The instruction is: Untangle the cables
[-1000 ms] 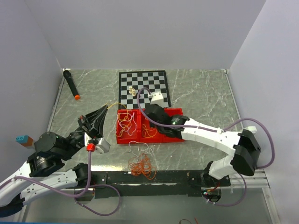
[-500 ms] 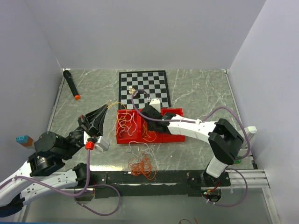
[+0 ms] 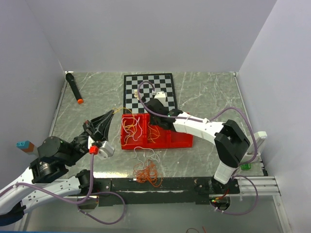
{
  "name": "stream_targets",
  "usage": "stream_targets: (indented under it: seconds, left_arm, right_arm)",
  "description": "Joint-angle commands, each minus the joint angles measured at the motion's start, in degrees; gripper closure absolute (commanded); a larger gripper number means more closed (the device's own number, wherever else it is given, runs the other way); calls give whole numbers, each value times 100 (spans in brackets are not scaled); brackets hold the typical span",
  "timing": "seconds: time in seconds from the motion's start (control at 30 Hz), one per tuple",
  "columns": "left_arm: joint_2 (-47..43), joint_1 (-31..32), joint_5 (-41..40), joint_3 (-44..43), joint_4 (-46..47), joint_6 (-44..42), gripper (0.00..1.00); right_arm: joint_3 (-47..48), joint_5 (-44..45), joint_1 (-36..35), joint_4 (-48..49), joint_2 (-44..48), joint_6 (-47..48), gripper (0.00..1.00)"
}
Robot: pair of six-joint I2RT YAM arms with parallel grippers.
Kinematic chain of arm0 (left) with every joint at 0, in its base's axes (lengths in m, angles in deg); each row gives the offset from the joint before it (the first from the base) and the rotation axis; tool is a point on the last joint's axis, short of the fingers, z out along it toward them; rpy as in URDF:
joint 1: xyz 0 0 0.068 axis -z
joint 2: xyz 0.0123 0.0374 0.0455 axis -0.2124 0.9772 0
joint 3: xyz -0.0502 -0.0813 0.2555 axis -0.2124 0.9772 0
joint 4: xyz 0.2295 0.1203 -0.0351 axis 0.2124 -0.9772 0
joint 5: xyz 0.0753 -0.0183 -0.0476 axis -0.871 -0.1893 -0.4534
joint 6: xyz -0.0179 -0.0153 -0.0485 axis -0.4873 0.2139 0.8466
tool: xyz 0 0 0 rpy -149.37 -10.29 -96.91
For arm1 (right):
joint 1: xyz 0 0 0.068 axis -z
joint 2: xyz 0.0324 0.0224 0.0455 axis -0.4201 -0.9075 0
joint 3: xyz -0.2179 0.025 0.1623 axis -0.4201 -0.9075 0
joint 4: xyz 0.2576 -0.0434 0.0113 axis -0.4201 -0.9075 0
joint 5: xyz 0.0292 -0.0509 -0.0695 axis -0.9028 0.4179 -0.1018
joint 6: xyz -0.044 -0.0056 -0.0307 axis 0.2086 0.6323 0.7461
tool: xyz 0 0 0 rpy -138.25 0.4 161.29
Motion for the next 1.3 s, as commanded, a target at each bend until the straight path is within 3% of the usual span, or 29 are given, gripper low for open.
stream_targets:
  seconds: [0.0,0.23,0.43,0.57,0.87,1.07,1.27]
  left_arm:
    - [183,-26,142,-58,-286,526,99]
    - [666,-26,142,241,353,1169,99]
    - [1597,-26,-77,215,1075,1687,99]
    - [2318,-43,-279,74,1321,2013,99]
    - [3680,-184,-877,346,2532,1574,99]
    - [4489,-254,-1018,206,2947,1469,99]
    - [5078,-263,-623,-93,2149,1477,99]
  right_arm:
    - [-182,-134,41,132,21,-3,82]
    - [-658,-248,76,71,908,-153,36]
    - [-649,67,111,-404,2322,-232,23]
    - [-956,576,199,-895,3421,-530,24]
    - [-1984,1457,340,-1784,5356,-1199,27]
    - [-2319,1378,366,-1898,5664,-1322,27]
    - [-2530,1342,366,-1749,5831,-1304,27]
